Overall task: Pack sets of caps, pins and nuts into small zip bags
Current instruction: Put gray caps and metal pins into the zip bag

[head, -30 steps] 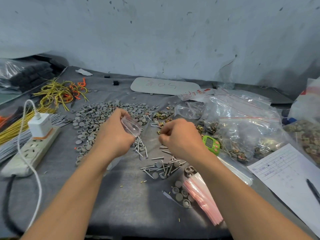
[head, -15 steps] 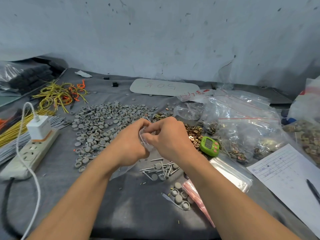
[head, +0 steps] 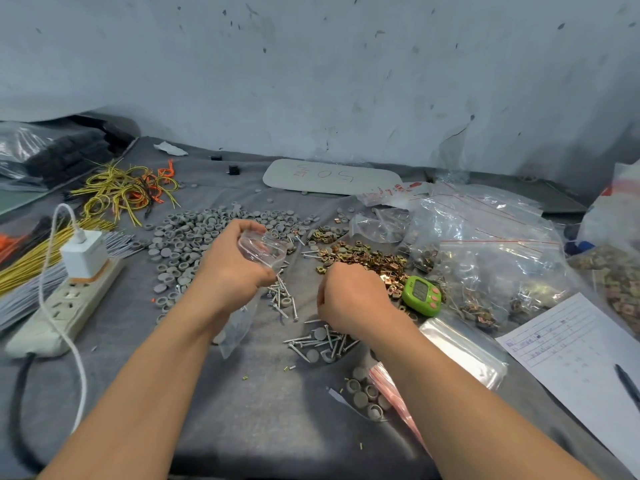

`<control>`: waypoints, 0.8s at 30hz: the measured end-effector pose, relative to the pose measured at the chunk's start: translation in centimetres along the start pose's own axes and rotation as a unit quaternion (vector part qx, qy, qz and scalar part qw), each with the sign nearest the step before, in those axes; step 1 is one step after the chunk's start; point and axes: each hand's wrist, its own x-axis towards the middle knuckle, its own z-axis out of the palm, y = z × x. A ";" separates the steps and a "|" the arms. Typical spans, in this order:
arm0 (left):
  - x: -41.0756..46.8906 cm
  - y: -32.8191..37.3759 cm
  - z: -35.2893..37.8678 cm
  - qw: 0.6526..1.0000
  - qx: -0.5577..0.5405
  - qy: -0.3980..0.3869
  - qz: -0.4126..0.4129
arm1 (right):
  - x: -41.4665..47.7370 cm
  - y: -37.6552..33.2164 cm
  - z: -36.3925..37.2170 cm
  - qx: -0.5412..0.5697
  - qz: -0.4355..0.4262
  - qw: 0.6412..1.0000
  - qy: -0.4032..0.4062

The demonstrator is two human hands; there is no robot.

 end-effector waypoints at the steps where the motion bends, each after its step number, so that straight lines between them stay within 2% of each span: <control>1: 0.0 0.0 0.1 1.000 0.001 0.001 0.001 | 0.0 0.1 0.0 -0.021 -0.007 1.000 -0.004; 8: 0.2 -0.5 0.2 0.998 0.065 0.006 0.017 | -0.6 -0.5 -0.4 -0.059 -0.008 0.998 -0.007; 11: 0.2 -0.6 0.2 0.985 0.171 0.007 0.033 | -0.7 -0.6 -1.4 0.023 0.024 0.997 0.076; 13: 0.1 -0.6 0.3 0.971 0.233 0.012 0.051 | -0.9 -0.3 -2.3 0.111 0.037 0.983 0.140; 15: -0.1 -0.5 0.7 0.957 0.282 0.007 0.068 | -1.4 -0.1 -2.9 0.181 0.011 0.967 0.181; 18: -0.4 -0.3 1.3 0.937 0.340 -0.049 0.066 | -2.0 -0.5 -2.7 0.153 -0.059 0.966 0.200; 21: -0.7 0.0 1.7 0.935 0.337 -0.102 0.049 | -1.9 -1.4 -1.8 0.113 -0.115 0.966 0.201; 24: -0.6 0.3 1.7 0.940 0.316 -0.114 0.055 | -1.9 -2.1 -1.2 0.150 -0.145 0.960 0.189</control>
